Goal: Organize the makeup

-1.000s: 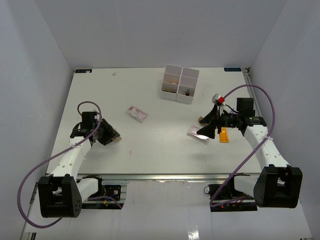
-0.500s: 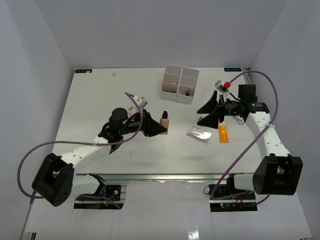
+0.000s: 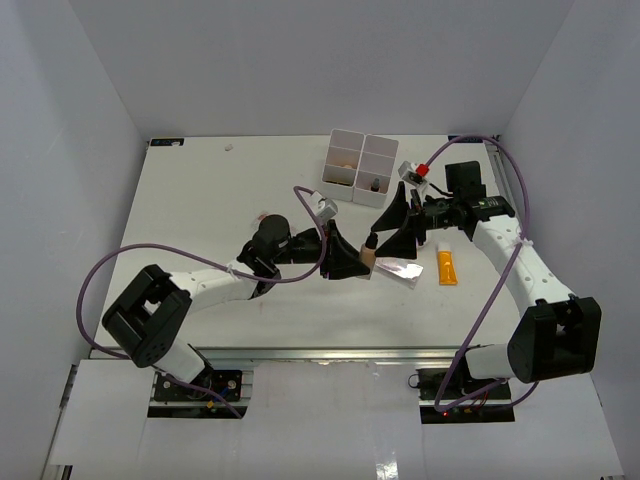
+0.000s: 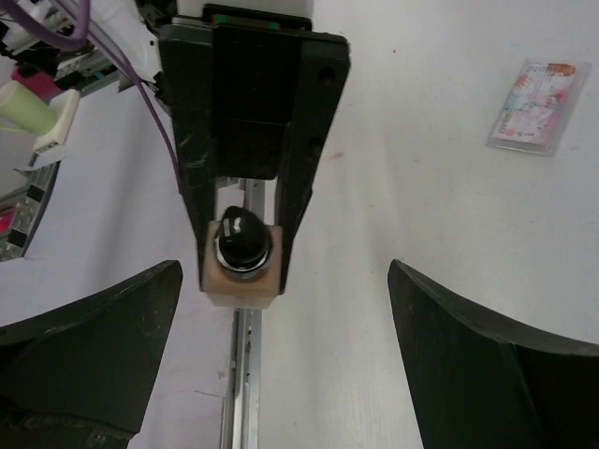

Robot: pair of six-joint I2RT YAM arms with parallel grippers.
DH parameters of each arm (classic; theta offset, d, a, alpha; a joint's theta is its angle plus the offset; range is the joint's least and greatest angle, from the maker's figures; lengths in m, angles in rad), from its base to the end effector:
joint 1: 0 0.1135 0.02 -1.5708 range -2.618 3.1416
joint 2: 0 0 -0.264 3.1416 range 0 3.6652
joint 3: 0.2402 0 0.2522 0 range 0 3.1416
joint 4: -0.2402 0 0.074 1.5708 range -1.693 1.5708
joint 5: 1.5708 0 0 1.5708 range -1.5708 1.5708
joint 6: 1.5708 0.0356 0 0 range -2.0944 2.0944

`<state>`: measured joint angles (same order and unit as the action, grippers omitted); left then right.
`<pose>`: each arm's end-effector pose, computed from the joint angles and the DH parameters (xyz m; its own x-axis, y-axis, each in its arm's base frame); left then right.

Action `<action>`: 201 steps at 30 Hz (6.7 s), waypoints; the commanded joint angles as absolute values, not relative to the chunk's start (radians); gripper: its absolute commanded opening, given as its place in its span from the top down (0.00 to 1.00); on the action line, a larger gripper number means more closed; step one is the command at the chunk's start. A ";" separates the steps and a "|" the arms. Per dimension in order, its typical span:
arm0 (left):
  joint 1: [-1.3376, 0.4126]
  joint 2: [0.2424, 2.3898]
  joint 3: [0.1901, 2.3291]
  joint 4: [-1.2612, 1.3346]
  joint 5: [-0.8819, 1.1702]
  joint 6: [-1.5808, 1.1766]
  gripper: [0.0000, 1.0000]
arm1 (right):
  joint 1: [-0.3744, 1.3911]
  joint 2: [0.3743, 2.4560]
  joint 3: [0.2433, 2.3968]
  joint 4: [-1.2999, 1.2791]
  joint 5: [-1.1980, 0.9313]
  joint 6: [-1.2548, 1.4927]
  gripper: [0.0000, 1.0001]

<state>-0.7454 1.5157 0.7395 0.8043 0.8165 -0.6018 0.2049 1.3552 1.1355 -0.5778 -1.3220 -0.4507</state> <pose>0.2180 -0.2365 0.2511 -0.5490 -0.0209 -0.8356 0.8358 -0.0033 -0.5490 0.2607 0.0894 0.3173 -0.3201 -0.1761 -0.9309 -0.9469 0.0296 0.3201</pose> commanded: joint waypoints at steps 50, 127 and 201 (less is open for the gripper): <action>-0.752 1.487 0.845 0.727 0.796 -0.485 0.84 | 0.267 1.368 1.193 -0.610 -1.276 -0.504 0.71; -0.644 0.800 0.589 -0.127 0.083 -0.129 0.02 | 0.226 2.008 1.749 -0.218 -0.628 -0.517 0.15; -0.431 1.084 0.707 0.074 0.533 -0.325 0.02 | -0.115 1.392 0.911 -0.461 -0.242 -0.287 0.03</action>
<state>-0.4390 1.1609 0.7209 0.0187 0.4785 -0.3634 -0.1377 1.3684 0.9031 -0.4613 -0.3419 -0.2687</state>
